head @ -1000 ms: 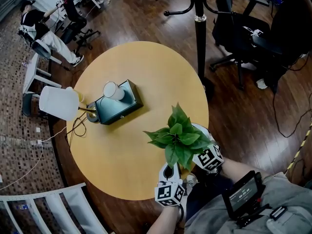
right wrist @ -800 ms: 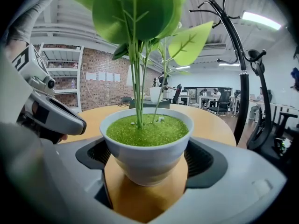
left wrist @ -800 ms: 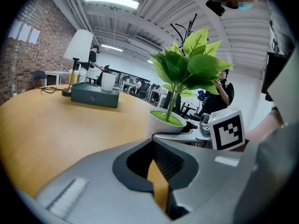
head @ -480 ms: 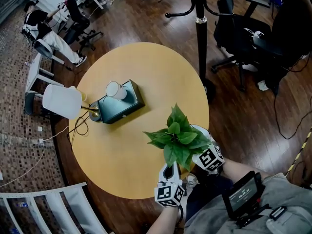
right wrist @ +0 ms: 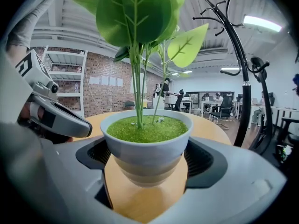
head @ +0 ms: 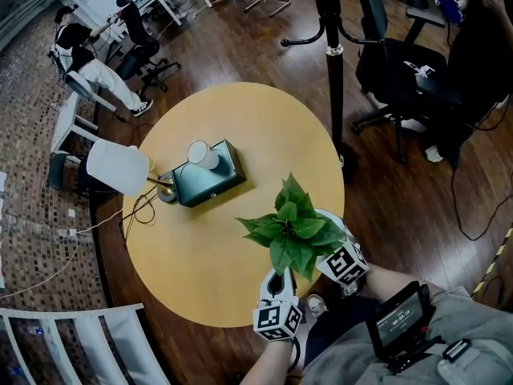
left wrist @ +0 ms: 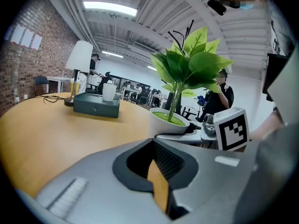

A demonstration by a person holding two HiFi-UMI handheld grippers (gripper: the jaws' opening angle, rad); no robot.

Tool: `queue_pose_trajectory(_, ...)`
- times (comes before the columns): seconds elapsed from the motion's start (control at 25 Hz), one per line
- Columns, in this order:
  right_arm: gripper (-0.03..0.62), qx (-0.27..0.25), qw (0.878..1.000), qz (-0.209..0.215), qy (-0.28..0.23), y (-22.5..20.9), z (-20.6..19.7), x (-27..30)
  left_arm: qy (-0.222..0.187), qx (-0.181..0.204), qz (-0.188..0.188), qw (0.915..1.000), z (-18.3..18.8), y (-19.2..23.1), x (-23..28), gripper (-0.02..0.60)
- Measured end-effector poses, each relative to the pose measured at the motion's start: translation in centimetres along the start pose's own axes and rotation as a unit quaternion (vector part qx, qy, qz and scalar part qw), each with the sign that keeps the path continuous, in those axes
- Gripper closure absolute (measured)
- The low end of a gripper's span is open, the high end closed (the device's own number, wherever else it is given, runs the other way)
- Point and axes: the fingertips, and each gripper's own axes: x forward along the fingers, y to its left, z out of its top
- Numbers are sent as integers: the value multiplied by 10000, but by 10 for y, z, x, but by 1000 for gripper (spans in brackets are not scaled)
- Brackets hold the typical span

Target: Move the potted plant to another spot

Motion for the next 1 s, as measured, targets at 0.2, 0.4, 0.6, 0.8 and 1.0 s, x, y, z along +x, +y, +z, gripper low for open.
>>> queue_pose_trajectory(0.2,98,-132,9998,42,-122,5,43,-13,-344,27,61,9994,36,-3,-16,580)
queue_pose_trajectory(0.4,98,-348,9990,59,-289,25,105,-27,-753,60,101,9971,82,-3,-54,580)
queue_pose_trajectory(0.6,98,-481,9977,114,-458,57,146,-30,-1053,143,100,9943,106,5,-91,580)
queue_pose_trajectory(0.8,98,-514,9969,168,-568,62,159,-29,-1291,187,146,9913,122,10,-95,580)
queue_pose_trajectory(1.0,98,-603,9963,237,-565,68,158,-27,-1440,211,179,9892,127,14,-97,580)
